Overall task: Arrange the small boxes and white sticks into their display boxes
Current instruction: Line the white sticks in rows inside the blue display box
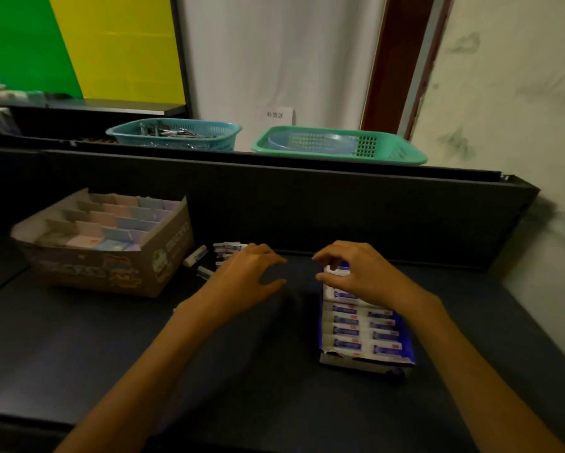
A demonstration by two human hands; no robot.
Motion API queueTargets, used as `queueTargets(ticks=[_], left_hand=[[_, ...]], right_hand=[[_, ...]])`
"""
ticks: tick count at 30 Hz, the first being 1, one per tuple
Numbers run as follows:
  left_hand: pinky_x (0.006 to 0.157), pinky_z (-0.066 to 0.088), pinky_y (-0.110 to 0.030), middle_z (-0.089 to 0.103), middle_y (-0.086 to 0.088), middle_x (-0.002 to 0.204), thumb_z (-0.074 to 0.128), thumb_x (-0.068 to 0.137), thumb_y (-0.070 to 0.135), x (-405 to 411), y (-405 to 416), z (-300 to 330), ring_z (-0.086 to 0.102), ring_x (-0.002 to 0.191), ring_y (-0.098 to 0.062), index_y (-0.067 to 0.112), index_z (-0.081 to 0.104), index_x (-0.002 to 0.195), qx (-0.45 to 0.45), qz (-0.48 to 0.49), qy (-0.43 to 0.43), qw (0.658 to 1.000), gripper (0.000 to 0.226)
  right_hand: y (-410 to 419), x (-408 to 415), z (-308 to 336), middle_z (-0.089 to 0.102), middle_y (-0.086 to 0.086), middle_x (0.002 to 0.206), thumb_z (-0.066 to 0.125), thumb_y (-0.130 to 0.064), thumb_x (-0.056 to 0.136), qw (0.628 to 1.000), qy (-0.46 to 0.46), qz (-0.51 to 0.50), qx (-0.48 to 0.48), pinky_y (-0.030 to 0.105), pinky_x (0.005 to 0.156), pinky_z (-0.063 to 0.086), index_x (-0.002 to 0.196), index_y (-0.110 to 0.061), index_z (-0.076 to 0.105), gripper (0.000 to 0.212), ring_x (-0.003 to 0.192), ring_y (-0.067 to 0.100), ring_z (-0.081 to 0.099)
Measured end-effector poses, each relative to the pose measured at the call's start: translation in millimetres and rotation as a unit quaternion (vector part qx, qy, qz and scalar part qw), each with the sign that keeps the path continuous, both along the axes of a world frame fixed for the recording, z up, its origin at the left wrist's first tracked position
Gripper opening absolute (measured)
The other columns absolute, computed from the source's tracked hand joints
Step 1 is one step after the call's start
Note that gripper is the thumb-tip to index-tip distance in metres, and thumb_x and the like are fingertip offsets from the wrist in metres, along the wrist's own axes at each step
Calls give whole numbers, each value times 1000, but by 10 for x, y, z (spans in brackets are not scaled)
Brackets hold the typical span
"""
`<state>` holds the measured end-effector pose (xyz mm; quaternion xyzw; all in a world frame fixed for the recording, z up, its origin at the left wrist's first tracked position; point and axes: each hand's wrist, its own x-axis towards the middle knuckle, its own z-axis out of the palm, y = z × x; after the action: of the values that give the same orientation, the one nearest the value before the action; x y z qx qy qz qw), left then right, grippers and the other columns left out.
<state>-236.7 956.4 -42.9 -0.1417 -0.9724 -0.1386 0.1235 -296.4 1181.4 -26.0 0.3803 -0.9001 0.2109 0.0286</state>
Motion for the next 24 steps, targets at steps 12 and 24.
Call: queueTargets(ticks=[12,24], left_hand=[[92,41,-19,57,0,126,64,86,21,303,-997,-14,54,112,-11,22,57,124,25,87,-30,995,38],[103,42,-34,56,0,130,61,88,14,85,-1153,-271,52,118,-14,26,56,126,25,55,-89,994,40]], right_hand=[[-1120,-11,12,52,-2,126,62,-31,90,995,15,72,74,29,96,43,132,-23,50,45,114,12,50],[-1594,-109,-189,37,2,144,56,-23,94,981,29,62,183,36,102,41,142,-21,40,51,127,21,41]])
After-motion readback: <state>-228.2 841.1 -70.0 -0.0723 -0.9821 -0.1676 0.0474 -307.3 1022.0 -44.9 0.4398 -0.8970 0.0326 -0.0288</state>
